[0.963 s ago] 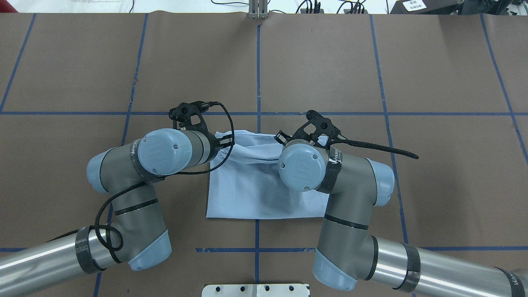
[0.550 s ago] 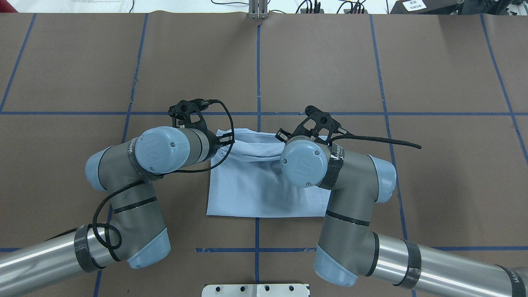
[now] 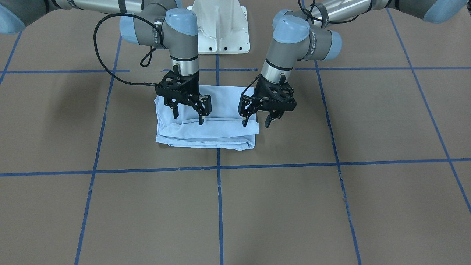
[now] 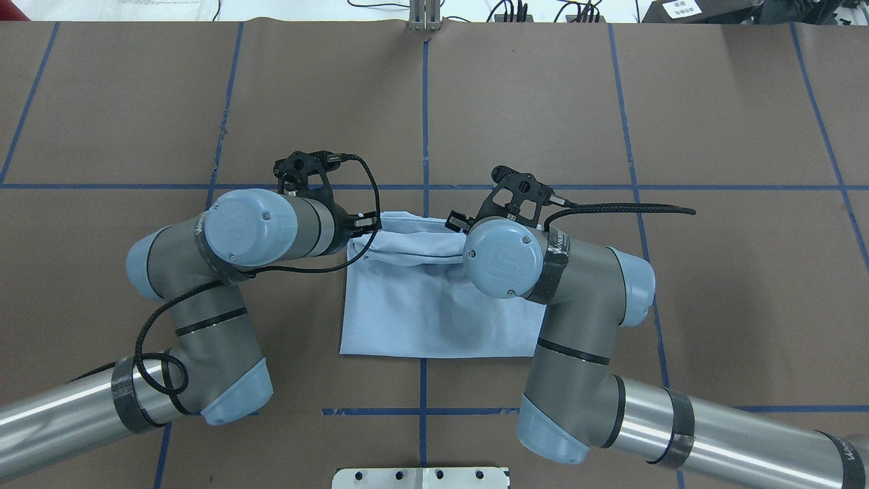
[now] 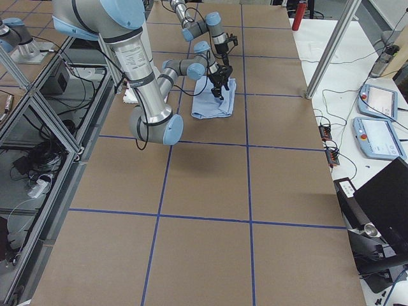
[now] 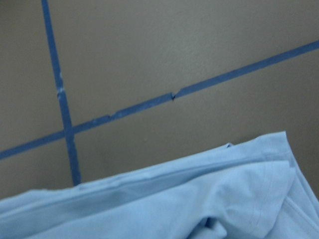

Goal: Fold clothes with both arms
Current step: 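Hold the folded edge with both grippers above the shirt's far half, then release the shirt and raise the right gripper away from the robot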

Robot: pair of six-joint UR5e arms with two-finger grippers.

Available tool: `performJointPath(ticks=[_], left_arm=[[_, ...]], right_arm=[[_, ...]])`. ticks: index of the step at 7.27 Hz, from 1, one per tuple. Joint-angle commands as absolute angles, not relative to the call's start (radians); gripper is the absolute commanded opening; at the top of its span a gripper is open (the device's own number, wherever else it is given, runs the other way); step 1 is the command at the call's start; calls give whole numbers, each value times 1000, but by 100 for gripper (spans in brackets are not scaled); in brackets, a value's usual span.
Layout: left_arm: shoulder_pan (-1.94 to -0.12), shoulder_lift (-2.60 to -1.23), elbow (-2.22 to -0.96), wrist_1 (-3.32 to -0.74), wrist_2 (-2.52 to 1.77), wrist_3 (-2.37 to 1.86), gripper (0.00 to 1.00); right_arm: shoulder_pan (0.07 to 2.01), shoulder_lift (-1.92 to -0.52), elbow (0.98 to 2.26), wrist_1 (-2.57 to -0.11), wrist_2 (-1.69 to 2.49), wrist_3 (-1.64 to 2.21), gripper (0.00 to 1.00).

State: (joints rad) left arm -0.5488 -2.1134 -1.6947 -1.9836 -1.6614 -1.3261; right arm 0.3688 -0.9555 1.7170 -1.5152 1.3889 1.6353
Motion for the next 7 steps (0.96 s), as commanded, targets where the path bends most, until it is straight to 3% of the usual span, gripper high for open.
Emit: performJointPath(ticks=[1, 7], left_arm=[[-565, -2100, -1698, -1986, -1669, -1313, 100], [-566, -2097, -1710, -1987, -1669, -1316, 100]], right_arm=[[299, -956, 1714, -1511, 1376, 1473, 100], [334, -933, 1598, -1463, 1324, 1316, 100]])
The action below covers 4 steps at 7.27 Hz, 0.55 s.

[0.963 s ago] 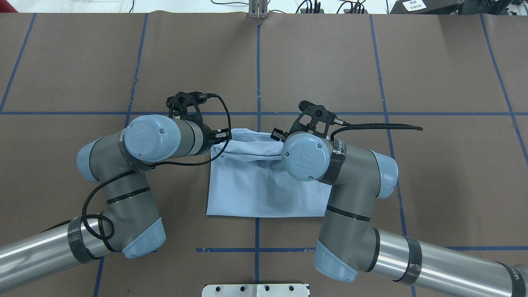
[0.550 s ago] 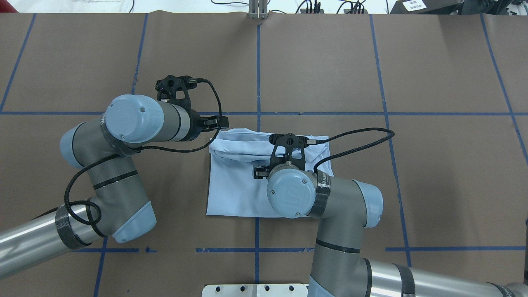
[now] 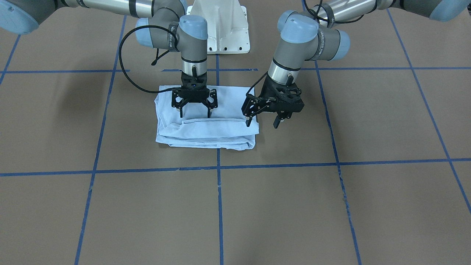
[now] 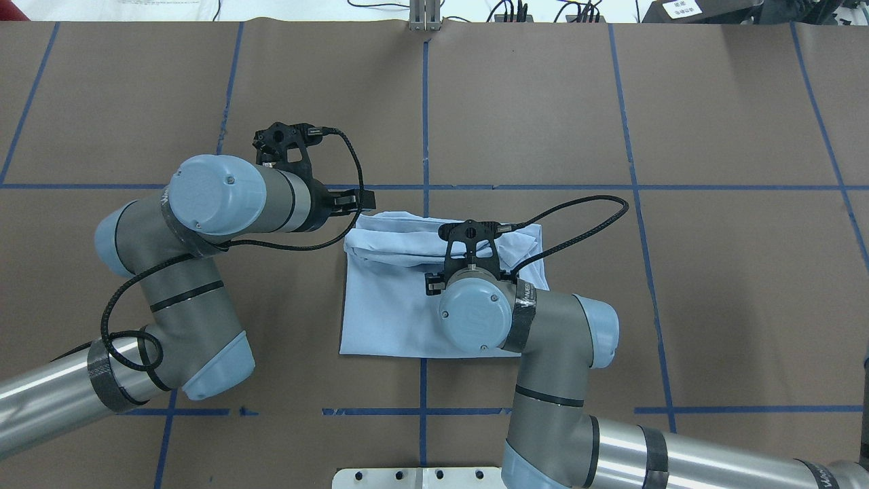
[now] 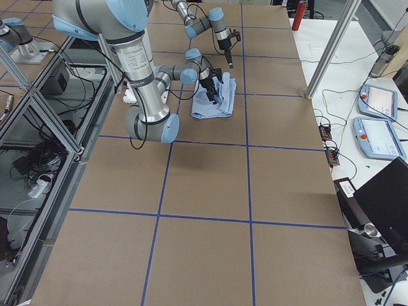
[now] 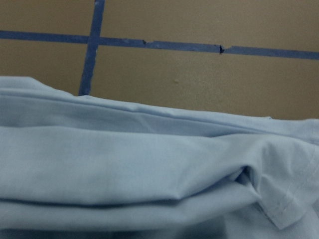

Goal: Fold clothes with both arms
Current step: 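Release the shirt and raise the right gripper away from the robot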

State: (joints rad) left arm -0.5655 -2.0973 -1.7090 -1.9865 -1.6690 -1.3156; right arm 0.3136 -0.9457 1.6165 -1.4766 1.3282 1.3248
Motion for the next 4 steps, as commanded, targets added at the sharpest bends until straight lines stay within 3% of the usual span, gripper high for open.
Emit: performJointPath(ticks=[1, 4], left_arm=[[-565, -2095, -1710, -1987, -1669, -1318, 100], [-565, -2094, -1710, -1987, -1669, -1321, 100]], right_arm=[[371, -911, 1597, -1465, 1325, 1292, 100], [469, -873, 1461, -1445, 1336, 1250, 100]])
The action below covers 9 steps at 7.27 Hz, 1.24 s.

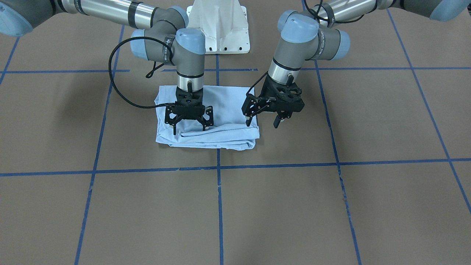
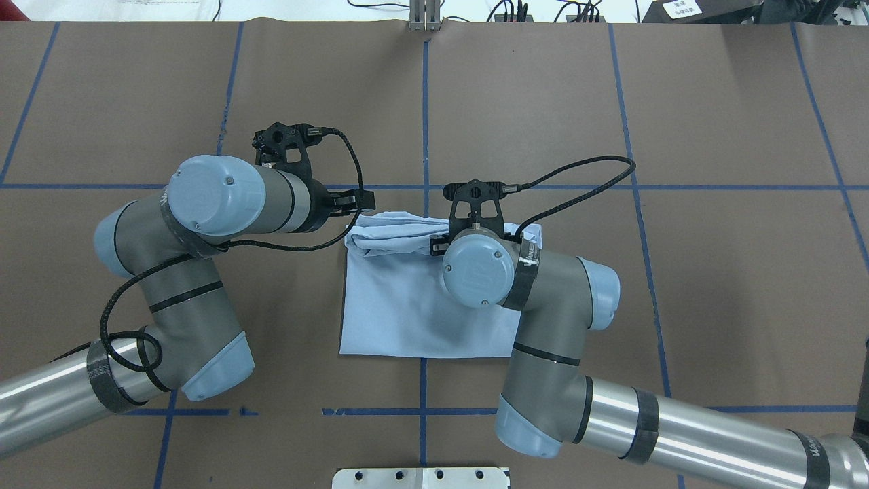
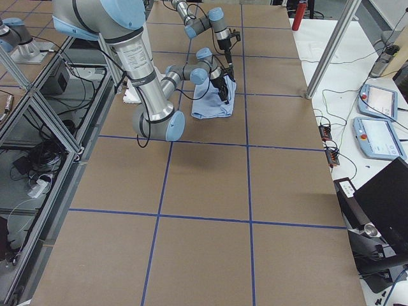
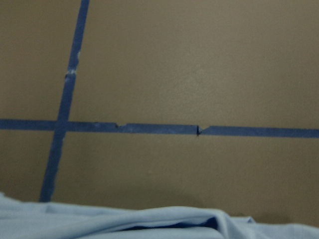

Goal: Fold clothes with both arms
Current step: 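Release the shirt and raise the right gripper away from the robot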

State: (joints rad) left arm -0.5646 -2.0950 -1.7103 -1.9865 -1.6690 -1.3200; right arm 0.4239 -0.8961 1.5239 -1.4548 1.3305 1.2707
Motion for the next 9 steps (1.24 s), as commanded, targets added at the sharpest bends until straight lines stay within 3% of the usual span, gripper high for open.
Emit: performJointPath(ticks=[1, 5, 9], left_arm=[[-563, -2088, -1710, -1987, -1669, -1321, 100], [-551, -2089, -1701, -1985, -1669, -1339, 100], [-460, -2130, -1588, -1976, -1654, -1408, 100]], right_arm=[[523, -858, 1448, -1445, 1379, 1196, 100], [693, -867, 1427, -1280, 1690, 1170, 100], [695, -867, 1433, -1278, 1700, 1169, 100]])
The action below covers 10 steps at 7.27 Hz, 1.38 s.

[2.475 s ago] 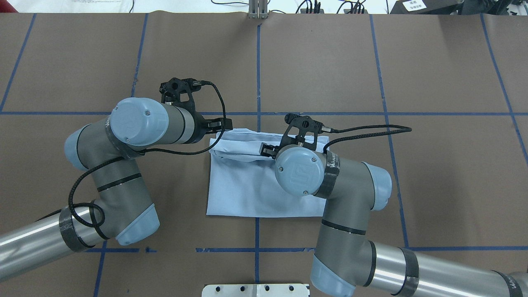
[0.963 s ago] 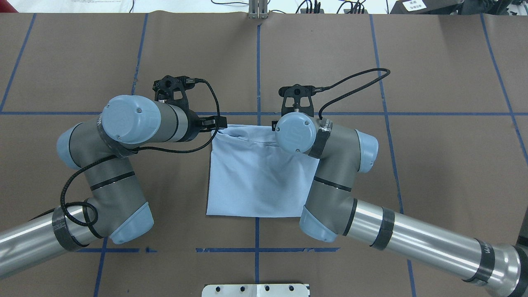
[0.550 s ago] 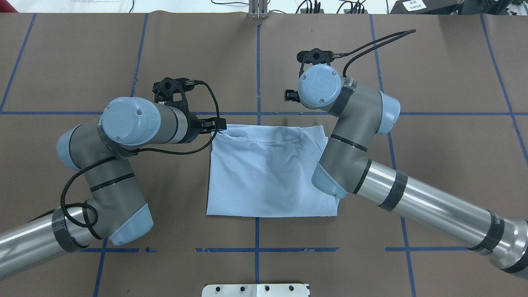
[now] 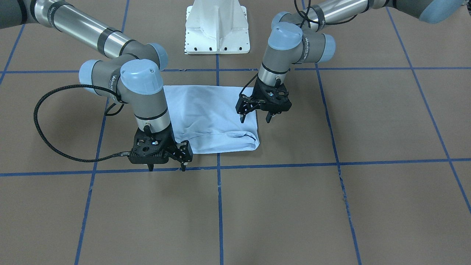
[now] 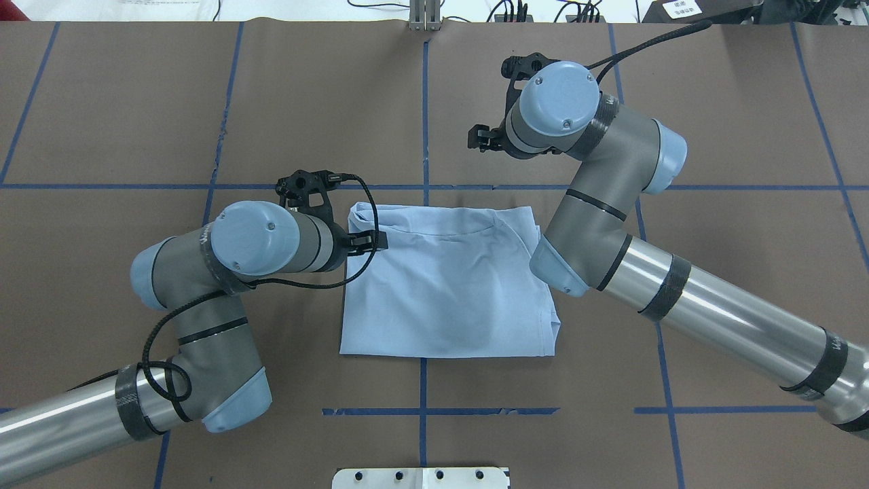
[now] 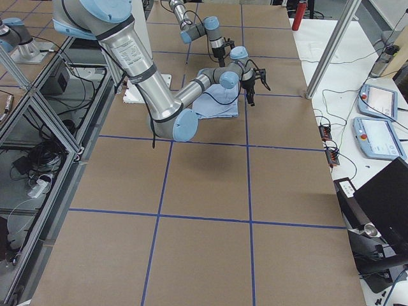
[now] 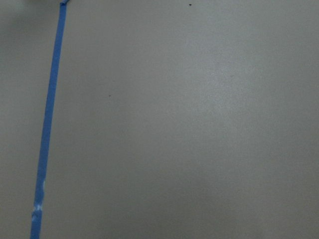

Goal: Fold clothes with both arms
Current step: 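Open the left gripper and lift it off the shirt's folded edge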

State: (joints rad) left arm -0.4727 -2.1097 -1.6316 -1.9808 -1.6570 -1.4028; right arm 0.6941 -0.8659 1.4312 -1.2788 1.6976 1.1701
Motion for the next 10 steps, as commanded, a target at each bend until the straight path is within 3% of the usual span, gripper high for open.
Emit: performJointPath(ticks=[1, 5, 8, 10], left_arm=[[-460, -2157, -1557, -1974, -1654, -1405, 100], [-503, -2187, -1488, -1974, -1614, -1372, 100], [-587, -2285, -1329, -1986, -1615, -1324, 100], [-641, -2284, -1334, -1991, -1629, -1269, 100]], right_arm=[[695, -867, 1433, -1278, 1700, 1169, 100], [695, -868, 1433, -1278, 1700, 1167, 100], [695, -868, 1433, -1276, 1700, 1169, 100], [692, -864, 1437, -1276, 1700, 1190, 100]])
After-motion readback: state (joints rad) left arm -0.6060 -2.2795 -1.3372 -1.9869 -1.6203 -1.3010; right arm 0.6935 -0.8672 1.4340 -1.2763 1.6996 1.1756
